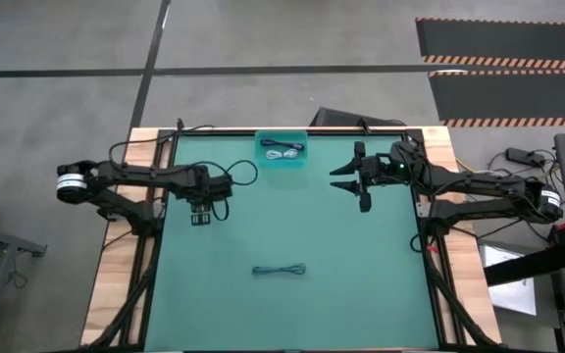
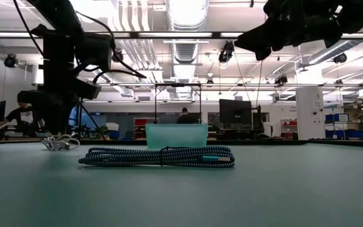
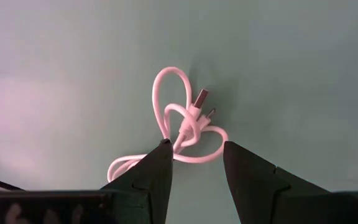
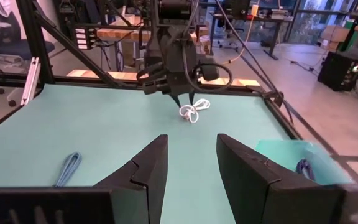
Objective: Pick and place USB-C Cables
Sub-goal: Put the white charger cable into the green bin
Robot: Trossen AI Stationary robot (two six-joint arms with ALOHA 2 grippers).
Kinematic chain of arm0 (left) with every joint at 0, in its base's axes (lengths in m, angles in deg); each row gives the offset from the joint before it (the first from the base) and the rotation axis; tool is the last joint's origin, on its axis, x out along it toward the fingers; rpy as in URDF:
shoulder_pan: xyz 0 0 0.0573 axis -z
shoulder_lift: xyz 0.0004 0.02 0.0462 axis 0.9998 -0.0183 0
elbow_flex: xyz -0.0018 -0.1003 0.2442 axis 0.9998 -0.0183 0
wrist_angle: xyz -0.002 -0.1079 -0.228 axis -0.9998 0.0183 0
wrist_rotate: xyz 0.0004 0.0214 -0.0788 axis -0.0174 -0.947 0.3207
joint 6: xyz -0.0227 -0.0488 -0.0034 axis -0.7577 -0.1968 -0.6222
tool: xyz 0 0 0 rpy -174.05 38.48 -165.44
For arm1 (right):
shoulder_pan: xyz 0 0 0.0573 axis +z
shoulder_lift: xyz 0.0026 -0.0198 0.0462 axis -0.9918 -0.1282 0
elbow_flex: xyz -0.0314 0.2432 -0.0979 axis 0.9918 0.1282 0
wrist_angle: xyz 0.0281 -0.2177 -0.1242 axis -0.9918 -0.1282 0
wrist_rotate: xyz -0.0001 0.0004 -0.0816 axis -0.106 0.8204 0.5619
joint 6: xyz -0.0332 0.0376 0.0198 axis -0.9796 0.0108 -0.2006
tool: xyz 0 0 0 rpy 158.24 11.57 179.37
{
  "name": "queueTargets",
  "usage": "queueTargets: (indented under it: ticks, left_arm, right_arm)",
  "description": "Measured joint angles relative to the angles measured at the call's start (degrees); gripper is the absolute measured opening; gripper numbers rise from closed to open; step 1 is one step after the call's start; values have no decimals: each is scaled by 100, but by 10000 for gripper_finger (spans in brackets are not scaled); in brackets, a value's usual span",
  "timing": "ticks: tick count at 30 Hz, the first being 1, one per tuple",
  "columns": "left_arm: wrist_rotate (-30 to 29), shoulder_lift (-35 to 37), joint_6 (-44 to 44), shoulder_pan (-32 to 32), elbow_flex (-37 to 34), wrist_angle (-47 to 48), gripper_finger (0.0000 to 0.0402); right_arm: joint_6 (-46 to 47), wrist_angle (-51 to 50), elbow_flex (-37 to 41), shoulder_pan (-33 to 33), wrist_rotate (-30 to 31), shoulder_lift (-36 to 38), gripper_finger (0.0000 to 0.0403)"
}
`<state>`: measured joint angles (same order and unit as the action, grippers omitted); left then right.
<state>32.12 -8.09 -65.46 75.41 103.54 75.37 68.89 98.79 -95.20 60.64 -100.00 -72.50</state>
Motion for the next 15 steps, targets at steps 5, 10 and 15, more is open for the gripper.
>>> queueTargets:
  ticks: [5,10,15]
  left_arm:
    - [0,-23,0,0,0,-12,127]
    - [2,-271,1,0,-2,-15,127]
    - [2,-723,0,0,0,-14,127]
  right_arm:
    - [81,133,221,34,-3,0,128]
    - [49,599,470,200,-20,0,128]
    - [46,831,605,342,-20,2,128]
